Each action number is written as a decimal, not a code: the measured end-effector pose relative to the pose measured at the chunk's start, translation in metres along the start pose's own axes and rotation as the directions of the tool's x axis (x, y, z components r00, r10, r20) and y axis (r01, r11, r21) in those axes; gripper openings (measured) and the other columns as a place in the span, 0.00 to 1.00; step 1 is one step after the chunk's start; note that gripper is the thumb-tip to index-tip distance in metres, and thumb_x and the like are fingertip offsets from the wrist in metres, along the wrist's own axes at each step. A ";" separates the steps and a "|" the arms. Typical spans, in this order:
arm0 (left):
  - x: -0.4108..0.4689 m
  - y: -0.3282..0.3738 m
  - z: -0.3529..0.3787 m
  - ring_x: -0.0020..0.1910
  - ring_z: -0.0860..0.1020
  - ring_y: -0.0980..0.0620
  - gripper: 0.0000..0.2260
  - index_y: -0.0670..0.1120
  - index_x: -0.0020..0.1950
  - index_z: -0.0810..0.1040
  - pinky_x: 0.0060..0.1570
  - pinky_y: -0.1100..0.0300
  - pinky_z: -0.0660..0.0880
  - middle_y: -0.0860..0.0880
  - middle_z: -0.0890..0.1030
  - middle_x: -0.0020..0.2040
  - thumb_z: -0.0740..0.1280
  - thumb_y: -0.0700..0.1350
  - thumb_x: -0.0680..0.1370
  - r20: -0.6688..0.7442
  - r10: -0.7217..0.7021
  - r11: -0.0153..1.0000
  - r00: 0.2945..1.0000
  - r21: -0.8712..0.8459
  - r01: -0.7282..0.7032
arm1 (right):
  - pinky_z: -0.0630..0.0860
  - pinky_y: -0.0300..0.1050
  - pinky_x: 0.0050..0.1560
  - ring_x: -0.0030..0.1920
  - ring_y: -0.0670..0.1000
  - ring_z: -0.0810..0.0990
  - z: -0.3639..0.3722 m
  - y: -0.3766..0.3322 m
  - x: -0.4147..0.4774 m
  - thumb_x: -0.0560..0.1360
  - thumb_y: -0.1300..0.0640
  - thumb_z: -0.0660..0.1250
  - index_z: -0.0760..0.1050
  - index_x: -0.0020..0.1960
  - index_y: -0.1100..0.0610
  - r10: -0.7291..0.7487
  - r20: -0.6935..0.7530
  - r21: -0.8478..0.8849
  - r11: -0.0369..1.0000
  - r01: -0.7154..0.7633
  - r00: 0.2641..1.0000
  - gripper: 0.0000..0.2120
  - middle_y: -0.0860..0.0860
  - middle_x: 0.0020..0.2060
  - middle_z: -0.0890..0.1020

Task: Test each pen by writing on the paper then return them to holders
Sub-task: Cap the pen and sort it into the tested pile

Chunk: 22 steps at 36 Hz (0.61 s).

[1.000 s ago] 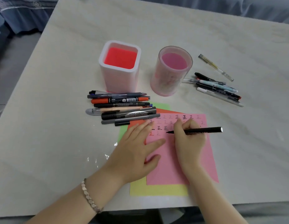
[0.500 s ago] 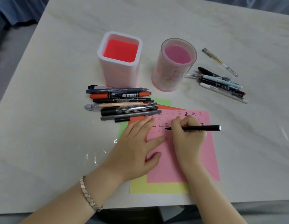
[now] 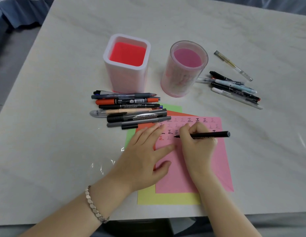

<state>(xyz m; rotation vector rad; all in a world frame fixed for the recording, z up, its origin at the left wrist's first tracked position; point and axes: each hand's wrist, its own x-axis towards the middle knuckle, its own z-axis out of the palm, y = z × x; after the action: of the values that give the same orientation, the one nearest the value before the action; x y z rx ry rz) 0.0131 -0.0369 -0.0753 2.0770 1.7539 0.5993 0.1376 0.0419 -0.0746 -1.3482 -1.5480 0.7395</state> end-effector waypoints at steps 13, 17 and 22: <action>0.001 -0.001 0.002 0.69 0.62 0.44 0.18 0.53 0.60 0.79 0.68 0.51 0.56 0.39 0.72 0.67 0.61 0.53 0.73 -0.029 0.013 1.000 1.000 0.015 -0.013 | 0.61 0.31 0.28 0.23 0.41 0.64 -0.001 -0.001 0.002 0.66 0.61 0.63 0.58 0.25 0.51 0.034 -0.027 0.029 0.999 -0.033 0.999 0.17 0.43 0.18 0.66; 0.002 -0.001 0.002 0.69 0.62 0.44 0.18 0.52 0.60 0.79 0.68 0.50 0.56 0.39 0.72 0.67 0.61 0.53 0.73 -0.031 0.012 1.000 0.999 0.012 -0.012 | 0.62 0.30 0.28 0.23 0.41 0.64 -0.001 0.000 0.002 0.66 0.60 0.62 0.59 0.25 0.51 0.020 -0.012 0.009 1.000 -0.020 1.000 0.16 0.43 0.18 0.67; 0.002 -0.002 0.003 0.70 0.62 0.44 0.18 0.52 0.60 0.79 0.68 0.50 0.56 0.40 0.72 0.67 0.61 0.53 0.73 -0.029 0.013 1.000 0.999 0.012 -0.013 | 0.62 0.30 0.27 0.22 0.41 0.65 -0.002 0.000 0.001 0.64 0.61 0.62 0.58 0.25 0.50 0.033 -0.003 -0.011 0.999 -0.033 0.999 0.16 0.43 0.18 0.67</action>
<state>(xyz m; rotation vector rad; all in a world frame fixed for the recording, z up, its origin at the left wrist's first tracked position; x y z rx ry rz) 0.0134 -0.0350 -0.0783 2.0998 1.7657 0.6276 0.1393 0.0427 -0.0734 -1.3856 -1.5329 0.7506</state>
